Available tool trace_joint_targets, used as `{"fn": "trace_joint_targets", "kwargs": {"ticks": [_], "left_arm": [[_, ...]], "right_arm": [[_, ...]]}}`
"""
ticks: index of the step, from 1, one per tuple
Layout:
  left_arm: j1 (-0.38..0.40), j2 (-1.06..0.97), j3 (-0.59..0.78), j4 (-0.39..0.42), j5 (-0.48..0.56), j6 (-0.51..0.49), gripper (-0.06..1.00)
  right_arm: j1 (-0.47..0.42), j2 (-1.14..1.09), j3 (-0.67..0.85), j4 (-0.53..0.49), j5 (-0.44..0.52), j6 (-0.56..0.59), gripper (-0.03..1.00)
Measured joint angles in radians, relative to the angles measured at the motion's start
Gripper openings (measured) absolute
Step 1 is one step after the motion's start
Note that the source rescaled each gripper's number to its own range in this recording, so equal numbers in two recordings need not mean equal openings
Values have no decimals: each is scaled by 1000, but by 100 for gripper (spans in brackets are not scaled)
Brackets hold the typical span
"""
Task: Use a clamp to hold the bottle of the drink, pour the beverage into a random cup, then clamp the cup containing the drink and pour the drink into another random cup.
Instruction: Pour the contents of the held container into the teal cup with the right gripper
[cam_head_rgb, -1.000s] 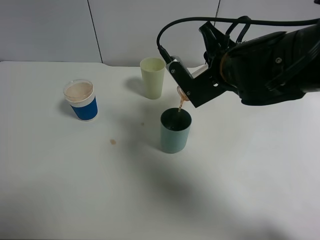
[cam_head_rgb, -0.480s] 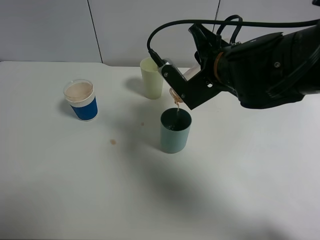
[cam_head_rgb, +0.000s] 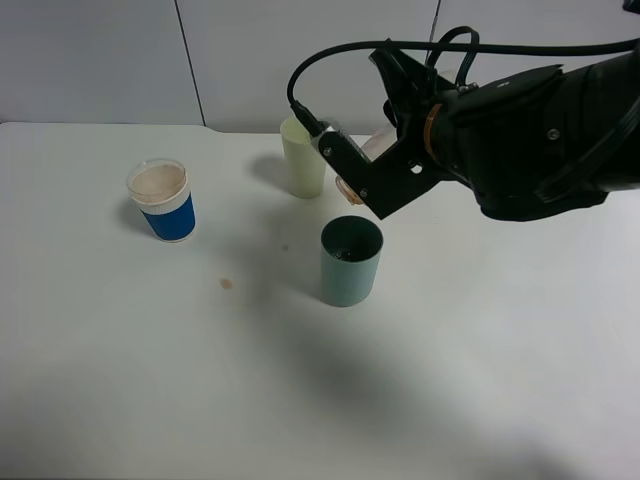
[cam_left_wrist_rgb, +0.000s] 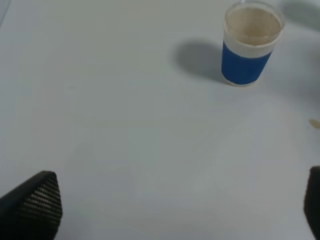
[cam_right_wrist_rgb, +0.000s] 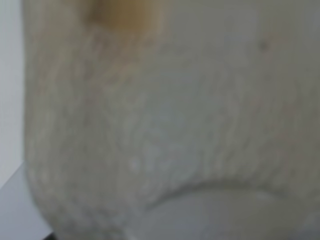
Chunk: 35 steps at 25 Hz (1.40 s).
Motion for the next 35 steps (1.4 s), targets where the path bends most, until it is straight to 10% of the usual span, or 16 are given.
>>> {"fn": "trace_joint_targets", "kwargs": {"ticks": [35], "left_arm": [[0,0,0,0,0,0,94]], "right_arm": [[0,0,0,-147,-28,0,0]]}}
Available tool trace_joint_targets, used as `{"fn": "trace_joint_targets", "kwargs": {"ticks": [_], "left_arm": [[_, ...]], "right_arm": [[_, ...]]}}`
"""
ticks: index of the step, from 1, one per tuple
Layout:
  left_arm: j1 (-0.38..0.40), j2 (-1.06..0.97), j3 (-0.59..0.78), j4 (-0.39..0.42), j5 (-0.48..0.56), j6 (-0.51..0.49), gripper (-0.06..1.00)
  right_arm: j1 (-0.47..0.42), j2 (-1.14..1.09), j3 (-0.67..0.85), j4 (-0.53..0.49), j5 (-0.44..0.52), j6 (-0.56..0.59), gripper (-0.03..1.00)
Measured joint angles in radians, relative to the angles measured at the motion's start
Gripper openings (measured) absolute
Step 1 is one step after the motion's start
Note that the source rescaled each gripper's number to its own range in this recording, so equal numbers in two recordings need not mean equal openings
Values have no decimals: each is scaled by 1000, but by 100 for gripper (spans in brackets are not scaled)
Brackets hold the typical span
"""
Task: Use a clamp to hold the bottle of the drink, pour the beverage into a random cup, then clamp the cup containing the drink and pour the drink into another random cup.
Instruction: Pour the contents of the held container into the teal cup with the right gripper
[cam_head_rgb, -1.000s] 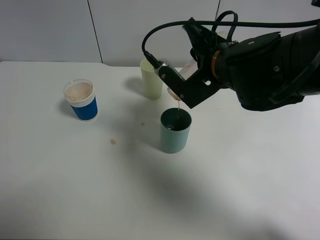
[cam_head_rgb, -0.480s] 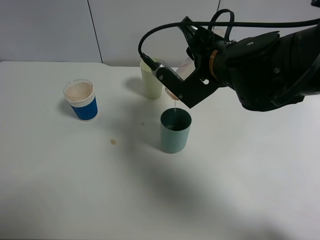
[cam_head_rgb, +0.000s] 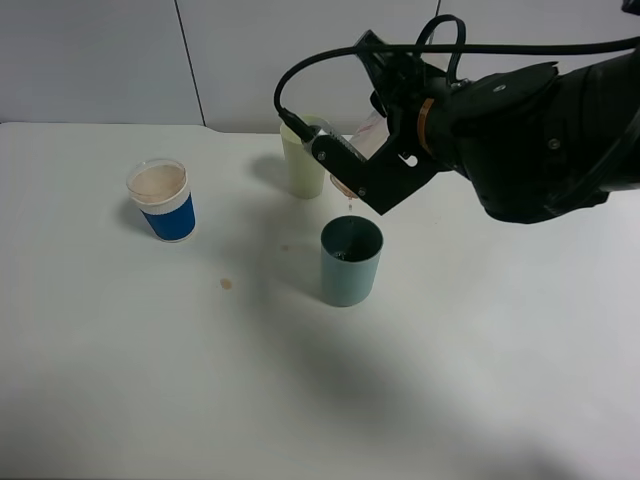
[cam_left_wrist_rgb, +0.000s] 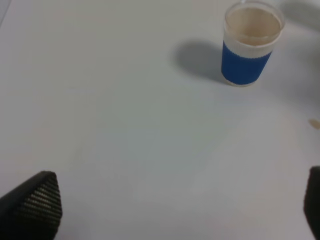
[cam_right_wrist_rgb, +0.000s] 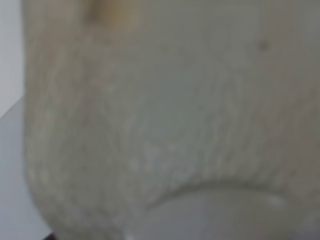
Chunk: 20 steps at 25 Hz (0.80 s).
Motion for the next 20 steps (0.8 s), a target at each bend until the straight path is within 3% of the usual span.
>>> {"fn": "trace_joint_targets", "kwargs": {"ticks": [12,20], "left_arm": [[0,0,0,0,0,0,94],[0,0,0,0,0,0,94]], "right_arm": [[0,0,0,-28,0,5,0],[0,0,0,52,-9,174,0]]}}
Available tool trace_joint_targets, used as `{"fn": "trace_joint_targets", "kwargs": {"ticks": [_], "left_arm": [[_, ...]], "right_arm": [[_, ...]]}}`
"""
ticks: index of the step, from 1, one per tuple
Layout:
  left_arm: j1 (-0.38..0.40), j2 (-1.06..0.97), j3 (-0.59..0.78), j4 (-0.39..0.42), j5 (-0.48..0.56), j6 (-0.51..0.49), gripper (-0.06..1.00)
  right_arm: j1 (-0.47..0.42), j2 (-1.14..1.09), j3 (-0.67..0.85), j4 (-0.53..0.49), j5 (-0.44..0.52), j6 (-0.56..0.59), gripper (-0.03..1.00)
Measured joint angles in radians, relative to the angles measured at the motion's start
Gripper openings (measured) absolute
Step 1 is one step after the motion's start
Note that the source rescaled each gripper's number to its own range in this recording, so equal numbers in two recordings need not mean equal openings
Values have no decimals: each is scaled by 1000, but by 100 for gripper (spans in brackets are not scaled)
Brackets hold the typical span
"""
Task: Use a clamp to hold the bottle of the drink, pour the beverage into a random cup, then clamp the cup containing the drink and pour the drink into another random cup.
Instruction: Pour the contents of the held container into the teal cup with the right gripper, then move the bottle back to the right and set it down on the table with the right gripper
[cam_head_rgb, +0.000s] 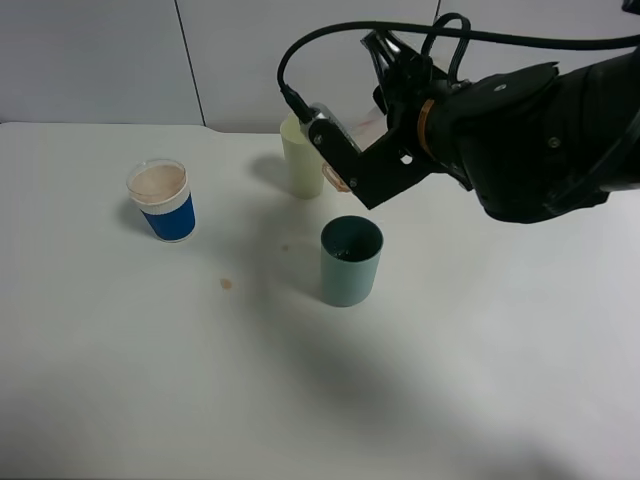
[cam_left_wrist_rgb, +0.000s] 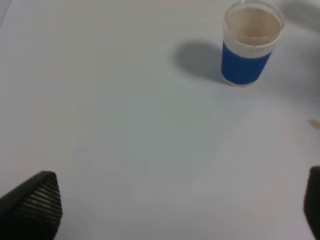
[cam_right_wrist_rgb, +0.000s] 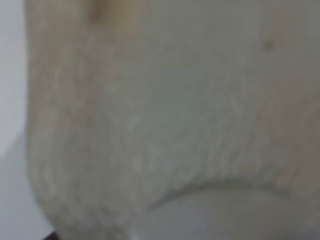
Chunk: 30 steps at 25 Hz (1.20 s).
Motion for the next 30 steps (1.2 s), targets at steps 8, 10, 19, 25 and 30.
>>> {"fn": "trace_joint_targets", "kwargs": {"ticks": [8,10,19,25,30], "left_arm": [[0,0,0,0,0,0,94],[0,0,0,0,0,0,94],[0,0,0,0,0,0,94],[0,0,0,0,0,0,94],[0,0,0,0,0,0,94]], "right_arm": [[0,0,0,137,-3,257,0],[0,0,0,174,3,330,0],[-28,0,0,351,-77,649,0],[-88,0,0,463,-152,693,0],[-143,0,0,553,-228,694,0]]}}
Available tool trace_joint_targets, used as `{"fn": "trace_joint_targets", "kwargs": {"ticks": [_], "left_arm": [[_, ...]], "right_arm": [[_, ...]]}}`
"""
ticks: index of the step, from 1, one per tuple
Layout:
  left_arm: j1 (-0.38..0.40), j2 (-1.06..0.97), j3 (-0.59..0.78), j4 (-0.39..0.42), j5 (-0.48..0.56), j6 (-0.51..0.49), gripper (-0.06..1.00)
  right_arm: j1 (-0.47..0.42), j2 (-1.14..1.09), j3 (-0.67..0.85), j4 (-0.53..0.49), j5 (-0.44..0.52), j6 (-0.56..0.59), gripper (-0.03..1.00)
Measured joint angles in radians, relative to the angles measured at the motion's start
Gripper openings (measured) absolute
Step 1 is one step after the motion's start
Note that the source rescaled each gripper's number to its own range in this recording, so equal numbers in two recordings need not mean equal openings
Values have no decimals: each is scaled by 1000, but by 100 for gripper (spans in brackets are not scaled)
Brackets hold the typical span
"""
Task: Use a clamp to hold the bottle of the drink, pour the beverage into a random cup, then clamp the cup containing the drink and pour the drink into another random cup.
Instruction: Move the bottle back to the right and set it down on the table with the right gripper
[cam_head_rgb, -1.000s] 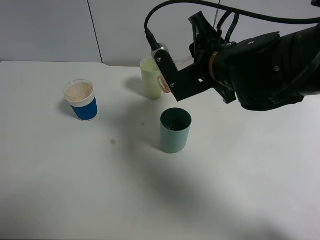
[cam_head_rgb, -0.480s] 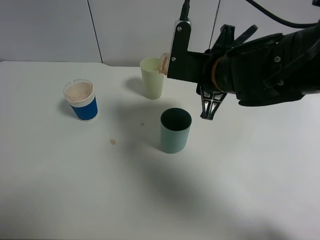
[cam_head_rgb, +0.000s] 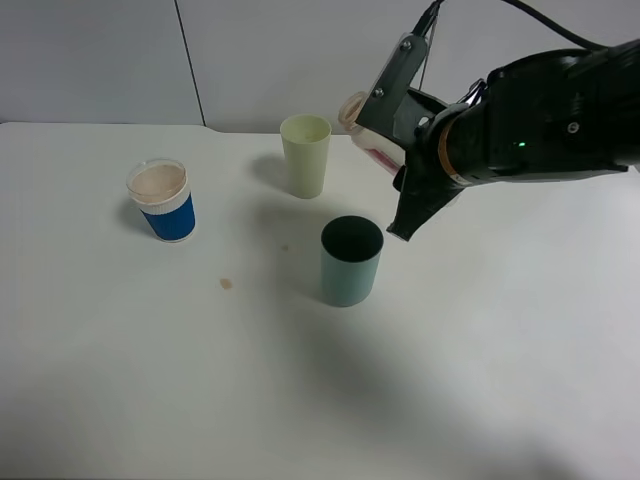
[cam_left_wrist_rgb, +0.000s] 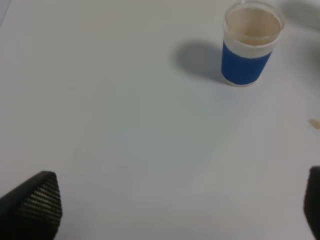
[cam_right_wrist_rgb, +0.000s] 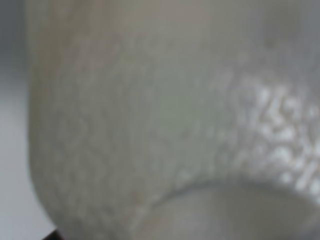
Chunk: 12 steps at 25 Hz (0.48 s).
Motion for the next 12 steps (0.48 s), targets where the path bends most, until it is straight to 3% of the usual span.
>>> {"fn": "trace_joint_targets", "kwargs": {"ticks": [12], "left_arm": [[0,0,0,0,0,0,94]], "right_arm": [[-144,0,0,208,-196,-3,0]]}}
